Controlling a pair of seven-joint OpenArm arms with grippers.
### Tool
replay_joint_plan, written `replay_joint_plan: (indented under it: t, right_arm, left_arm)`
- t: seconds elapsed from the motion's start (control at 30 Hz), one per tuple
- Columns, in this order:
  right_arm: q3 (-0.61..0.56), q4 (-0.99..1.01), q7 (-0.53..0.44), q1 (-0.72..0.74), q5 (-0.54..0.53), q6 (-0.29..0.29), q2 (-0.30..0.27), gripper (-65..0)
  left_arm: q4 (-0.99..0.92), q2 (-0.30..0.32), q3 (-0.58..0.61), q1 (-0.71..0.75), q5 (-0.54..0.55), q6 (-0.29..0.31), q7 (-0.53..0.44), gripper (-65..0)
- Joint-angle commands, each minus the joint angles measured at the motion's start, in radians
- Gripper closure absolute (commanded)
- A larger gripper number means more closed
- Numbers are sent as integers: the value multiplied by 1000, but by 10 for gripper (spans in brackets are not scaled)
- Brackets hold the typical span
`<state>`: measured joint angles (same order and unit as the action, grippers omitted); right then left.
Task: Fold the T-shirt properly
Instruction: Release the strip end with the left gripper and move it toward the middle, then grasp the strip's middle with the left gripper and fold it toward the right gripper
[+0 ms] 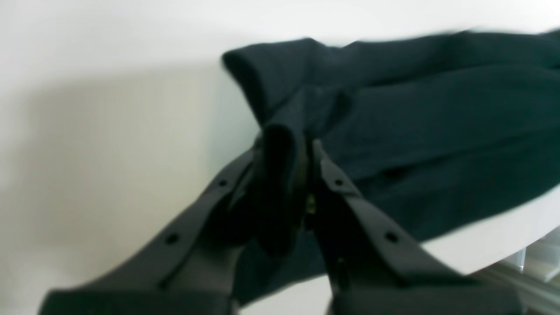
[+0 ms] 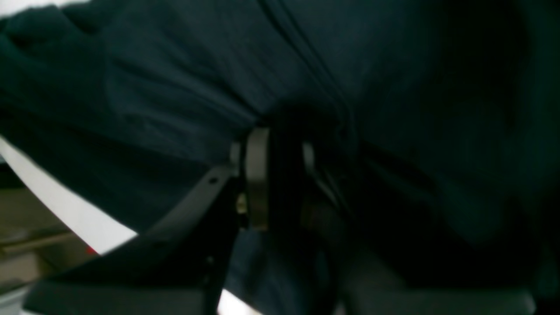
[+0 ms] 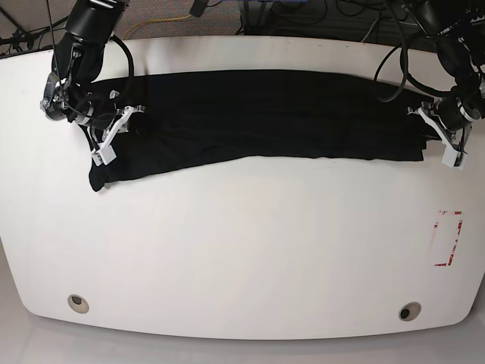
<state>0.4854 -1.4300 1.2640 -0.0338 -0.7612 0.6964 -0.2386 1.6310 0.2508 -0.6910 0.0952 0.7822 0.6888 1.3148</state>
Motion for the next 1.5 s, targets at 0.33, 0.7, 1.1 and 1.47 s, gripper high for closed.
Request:
replay_joint_plan:
  t: [0.33,0.7,1.1,1.47]
  right_arm:
    - [-118,10,-56,13,-5,2,-17,-95]
    - [-119,11,-56,12,-7,2,-17,-95]
    - [-119,10,-56,12,-7,2,-15,-95]
    - [-119,10,-56,13,-10,2,-15,-95]
  left_arm:
    - [262,-196,198,-18,76,7,82,0]
    - [272,-371,337,-39,-73,2,82,-78]
    - [269,-408,468,-90,-269,1,39,-79]
    - [243,-408,583,-119,-290,-1,32,-100]
